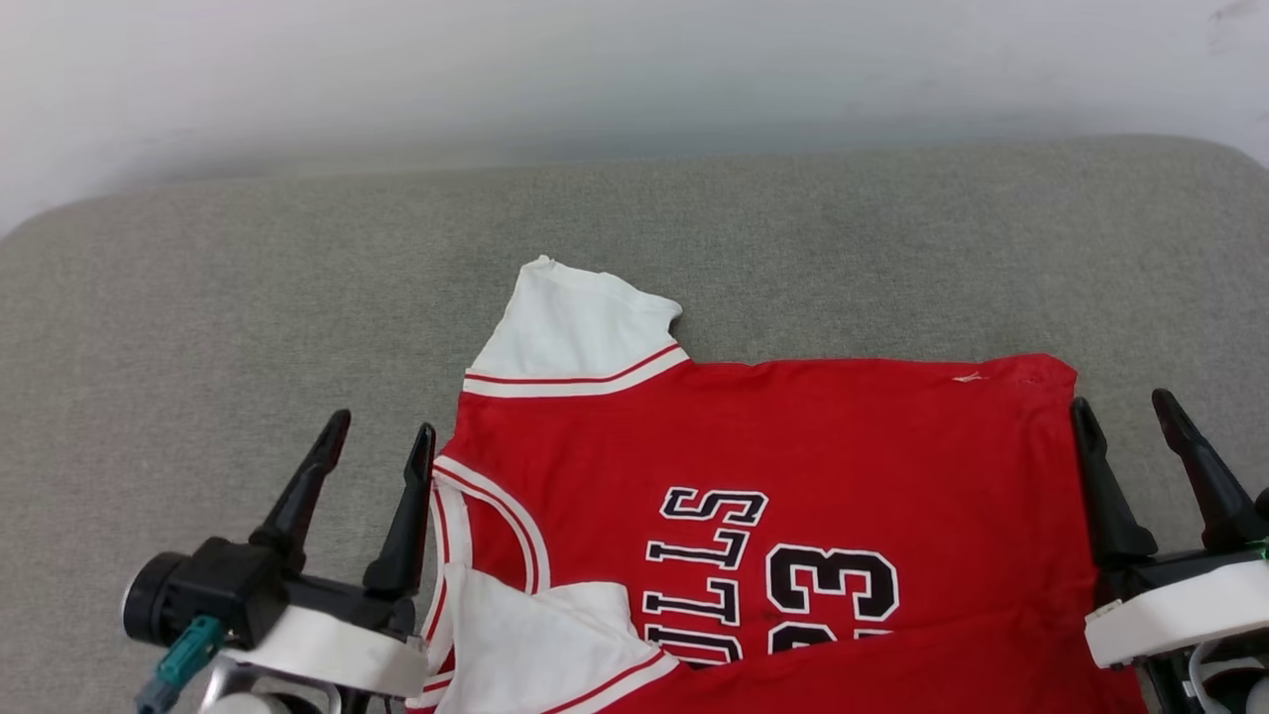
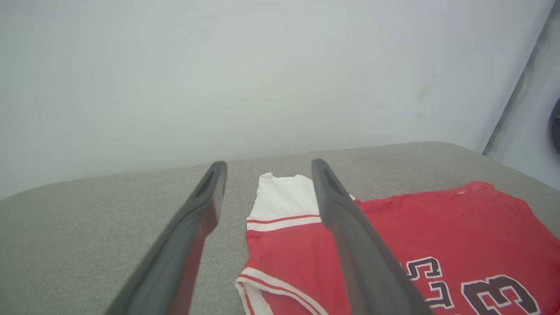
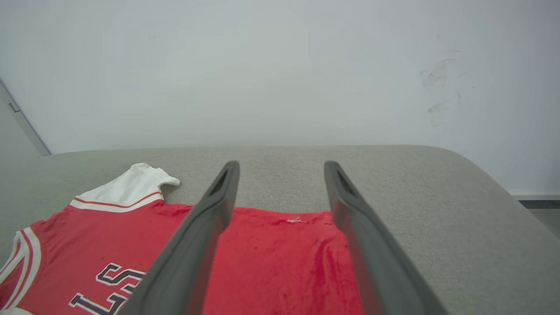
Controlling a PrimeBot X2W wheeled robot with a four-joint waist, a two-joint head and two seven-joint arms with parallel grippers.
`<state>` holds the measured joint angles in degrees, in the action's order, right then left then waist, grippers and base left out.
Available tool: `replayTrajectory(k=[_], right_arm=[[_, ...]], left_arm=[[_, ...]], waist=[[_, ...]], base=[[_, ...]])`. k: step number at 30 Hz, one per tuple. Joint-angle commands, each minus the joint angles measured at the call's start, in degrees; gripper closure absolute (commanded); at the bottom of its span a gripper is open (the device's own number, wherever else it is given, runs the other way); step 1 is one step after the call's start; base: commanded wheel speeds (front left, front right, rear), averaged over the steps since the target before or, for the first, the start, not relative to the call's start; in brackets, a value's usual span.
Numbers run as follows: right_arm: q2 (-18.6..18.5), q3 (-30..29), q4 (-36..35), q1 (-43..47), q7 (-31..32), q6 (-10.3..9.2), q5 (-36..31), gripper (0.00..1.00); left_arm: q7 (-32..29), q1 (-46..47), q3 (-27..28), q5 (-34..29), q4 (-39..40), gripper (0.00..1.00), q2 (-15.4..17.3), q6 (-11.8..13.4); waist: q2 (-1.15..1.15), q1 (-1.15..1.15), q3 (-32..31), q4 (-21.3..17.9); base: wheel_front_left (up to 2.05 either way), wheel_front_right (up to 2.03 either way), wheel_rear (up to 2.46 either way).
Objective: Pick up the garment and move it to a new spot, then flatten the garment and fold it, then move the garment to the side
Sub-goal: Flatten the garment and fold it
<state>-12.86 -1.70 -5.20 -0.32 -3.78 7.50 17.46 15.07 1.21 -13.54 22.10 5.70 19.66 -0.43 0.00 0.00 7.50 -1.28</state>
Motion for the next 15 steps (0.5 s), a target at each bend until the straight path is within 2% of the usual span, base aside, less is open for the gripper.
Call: replayTrajectory(k=[1,8,12,15], right_arm=[[0.34,0.06,0.15,-1.27,-0.41,-0.02,-0.29,0.0],[1.26,0.86,-0.66,-3.67,-1.39,-0.01,-0.56,0.0],[2.25,1.86,-0.88,-5.27,-2.48,-0.02,0.45,0.0],[2.97,2.82,0.19,-6.19,-3.56,-0.02,0.78,0.0]], left_arm=[[0.11,1.5,0.32,-0.42,-0.36,0.0,0.38,-0.53],[-2.84,12.7,-0.54,-0.7,-3.8,0.0,4.4,-4.83],[-9.22,21.63,-1.78,0.99,-5.89,0.0,8.52,-6.31],[-17.26,28.62,-4.17,4.61,-8.29,0.0,12.22,-6.93]], waist=[[0.0,0.0,1.71,-1.34],[0.0,0.0,8.13,-4.96],[0.0,0.0,12.25,-7.47],[0.0,0.0,14.57,-9.13]], base=[[0.0,0.0,0.0],[0.0,0.0,0.0],[0.0,0.0,0.0],[0.0,0.0,0.0]])
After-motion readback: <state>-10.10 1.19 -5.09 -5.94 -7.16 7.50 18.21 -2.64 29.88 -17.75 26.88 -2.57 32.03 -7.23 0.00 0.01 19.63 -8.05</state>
